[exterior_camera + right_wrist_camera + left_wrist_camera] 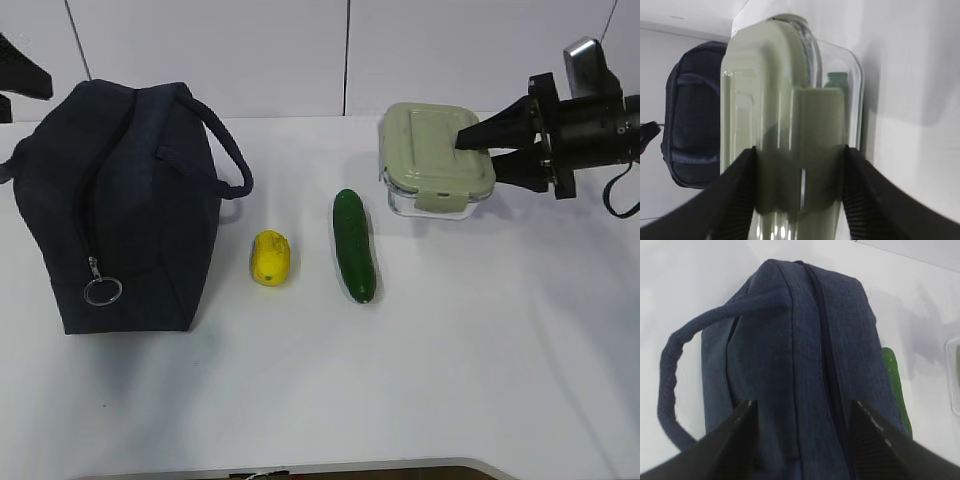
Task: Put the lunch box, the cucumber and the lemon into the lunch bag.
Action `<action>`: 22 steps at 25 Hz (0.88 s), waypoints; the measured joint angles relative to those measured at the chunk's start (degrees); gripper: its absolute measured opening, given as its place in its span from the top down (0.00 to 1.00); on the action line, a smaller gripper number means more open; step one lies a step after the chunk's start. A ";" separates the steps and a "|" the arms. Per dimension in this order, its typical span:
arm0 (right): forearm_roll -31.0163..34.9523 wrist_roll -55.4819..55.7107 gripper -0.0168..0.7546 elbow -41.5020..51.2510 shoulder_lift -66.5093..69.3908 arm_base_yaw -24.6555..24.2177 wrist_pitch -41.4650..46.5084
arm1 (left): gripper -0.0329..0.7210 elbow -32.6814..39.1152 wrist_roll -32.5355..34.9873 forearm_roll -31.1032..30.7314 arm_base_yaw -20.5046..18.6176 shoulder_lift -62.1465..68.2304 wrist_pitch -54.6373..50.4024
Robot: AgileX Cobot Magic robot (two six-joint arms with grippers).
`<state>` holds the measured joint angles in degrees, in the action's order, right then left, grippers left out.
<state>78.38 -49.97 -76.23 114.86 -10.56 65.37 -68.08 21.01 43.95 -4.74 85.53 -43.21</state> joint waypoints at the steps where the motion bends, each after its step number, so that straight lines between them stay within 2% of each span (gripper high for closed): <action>1: 0.11 0.00 0.47 0.00 0.00 0.47 0.14 | 0.40 -0.44 0.10 0.16 0.00 1.02 0.00; 7: 2.26 0.00 0.47 0.07 0.00 2.22 0.14 | 0.40 -1.41 0.93 2.46 0.00 7.19 -0.48; 16: 6.07 0.44 0.47 0.07 0.00 4.90 0.14 | 0.41 -1.41 1.66 3.99 2.79 10.48 -0.30; 18: 6.31 0.43 0.47 0.07 0.00 5.62 0.14 | 0.43 -1.41 1.66 5.61 2.84 10.48 -0.22; 22: 6.82 0.78 0.47 0.07 -0.37 6.73 0.14 | 0.55 -1.41 2.15 8.53 2.84 10.48 -0.16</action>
<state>85.20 -49.19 -76.16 114.49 -3.83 65.51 -69.48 23.16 52.49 -1.91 96.01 -43.37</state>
